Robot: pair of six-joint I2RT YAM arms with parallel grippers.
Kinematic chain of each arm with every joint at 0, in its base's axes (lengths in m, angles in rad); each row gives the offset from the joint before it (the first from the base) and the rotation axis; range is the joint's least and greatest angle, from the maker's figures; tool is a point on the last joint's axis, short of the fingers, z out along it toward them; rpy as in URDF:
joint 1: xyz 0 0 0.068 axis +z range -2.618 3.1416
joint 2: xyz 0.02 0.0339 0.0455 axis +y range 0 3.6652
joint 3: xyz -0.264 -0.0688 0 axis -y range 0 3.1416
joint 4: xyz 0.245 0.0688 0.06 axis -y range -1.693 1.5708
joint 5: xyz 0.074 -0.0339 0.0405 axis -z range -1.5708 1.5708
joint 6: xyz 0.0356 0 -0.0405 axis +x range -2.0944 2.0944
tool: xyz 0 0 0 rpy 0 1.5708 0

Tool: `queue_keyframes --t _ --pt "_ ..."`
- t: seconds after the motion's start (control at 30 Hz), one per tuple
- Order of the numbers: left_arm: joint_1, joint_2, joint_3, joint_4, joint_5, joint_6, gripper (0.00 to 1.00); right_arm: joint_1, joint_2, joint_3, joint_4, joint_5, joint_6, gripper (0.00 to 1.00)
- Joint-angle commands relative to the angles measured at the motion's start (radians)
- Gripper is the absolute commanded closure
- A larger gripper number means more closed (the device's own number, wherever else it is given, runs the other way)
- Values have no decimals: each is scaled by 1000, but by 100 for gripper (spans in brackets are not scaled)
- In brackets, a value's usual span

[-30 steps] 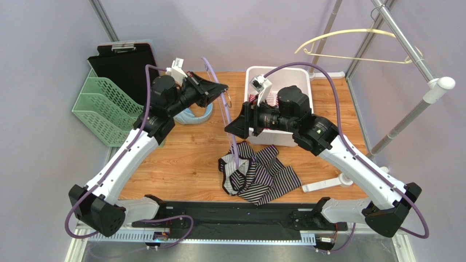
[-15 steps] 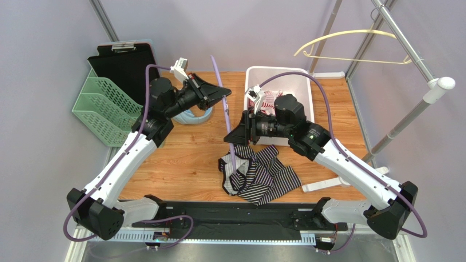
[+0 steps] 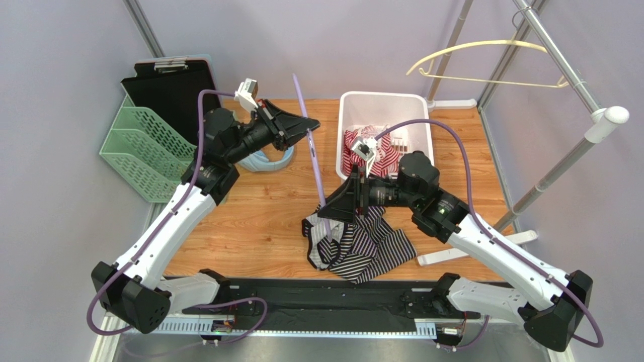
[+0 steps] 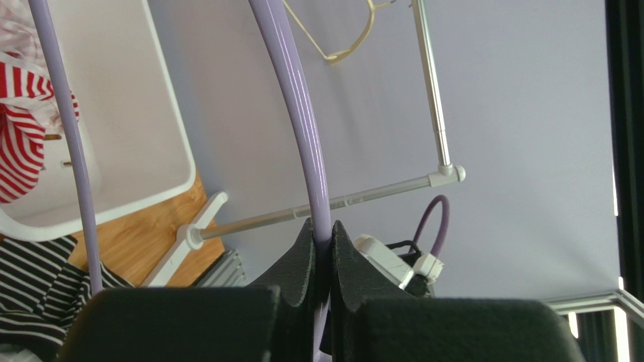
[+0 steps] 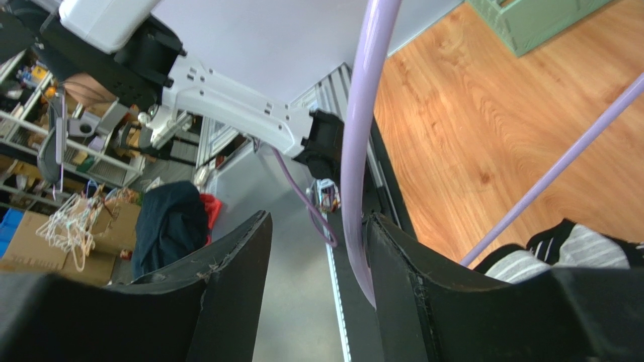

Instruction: Remove the tank top from the hanger

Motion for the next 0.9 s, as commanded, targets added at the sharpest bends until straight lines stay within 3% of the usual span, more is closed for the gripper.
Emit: queue_keyframes --t 0.0,0.27,0.37,0.47,0.5,0.6,0.63,0.7,0.73,0.87 --pt "7 -26 3 102 11 -49 100 31 4 -25 86 -52 -42 46" --pt "24 -38 31 74 23 -30 100 45 -23 -117 183 -78 -33 53" --pt "24 -38 26 74 25 -37 100 45 -25 -132 226 -91 -4 63" --pt "24 -49 11 73 13 -40 100 55 -14 -132 270 -116 24 85" --pt "24 -53 8 71 7 -38 100 57 -11 -131 272 -115 29 100" --pt "25 -69 5 53 7 -14 98 59 -16 -131 290 -96 64 100" --pt "25 -78 0 53 7 -3 83 59 -29 -138 309 -79 73 100" --pt "25 -93 -11 50 14 43 66 59 -45 -140 313 -61 90 100" --pt "25 -116 -23 47 20 67 53 59 -63 -138 298 -35 93 100" --pt "25 -205 -41 -118 34 282 30 59 -106 -120 231 42 98 100"
